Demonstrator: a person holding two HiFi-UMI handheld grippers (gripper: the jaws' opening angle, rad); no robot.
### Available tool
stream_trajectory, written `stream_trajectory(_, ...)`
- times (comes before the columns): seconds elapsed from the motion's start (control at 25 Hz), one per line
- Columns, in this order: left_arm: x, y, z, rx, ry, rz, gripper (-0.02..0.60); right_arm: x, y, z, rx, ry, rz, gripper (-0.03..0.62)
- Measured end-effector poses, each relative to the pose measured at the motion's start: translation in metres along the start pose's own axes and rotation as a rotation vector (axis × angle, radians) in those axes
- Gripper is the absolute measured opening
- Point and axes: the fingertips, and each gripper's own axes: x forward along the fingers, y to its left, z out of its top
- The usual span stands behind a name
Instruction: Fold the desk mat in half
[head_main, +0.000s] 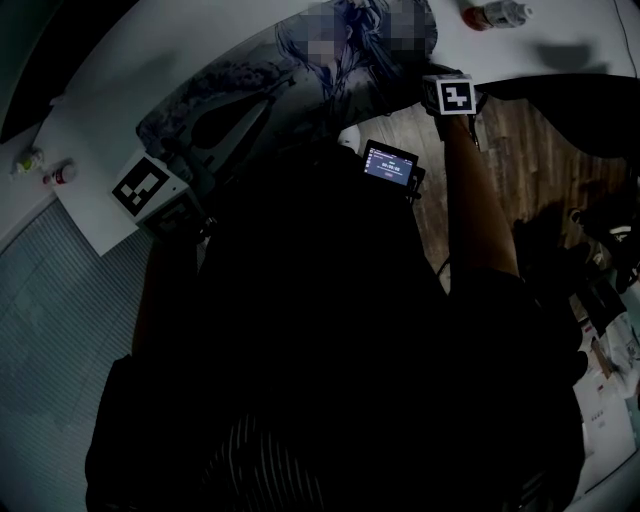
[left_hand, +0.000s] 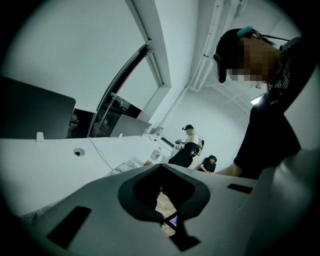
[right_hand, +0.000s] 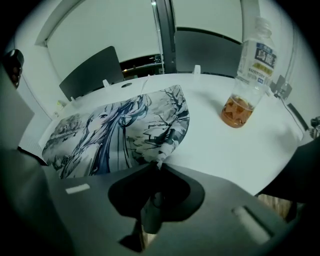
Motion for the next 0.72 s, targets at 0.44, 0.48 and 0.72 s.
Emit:
stream_trajectory(0.44,-0.011,-0.039,-0.009,0.037,-0.053,0.018,0.009,-0.039,0.008,0.015,-0.012,-0.088,0.025,0.018)
stream_trajectory(0.48,-0.011,-0.044,-0.010,0.040,-0.060,0.022,0.009,-0.046,0.010,0.018,-0.030,-0.105,0.026,0.018)
stream_trajectory(0.72,-0.007,-0.079,-0.027,0.049,-0.087,0.023,0.009,-0.095,0.036,0.031,-0.103,-0.213,0.096,0.018)
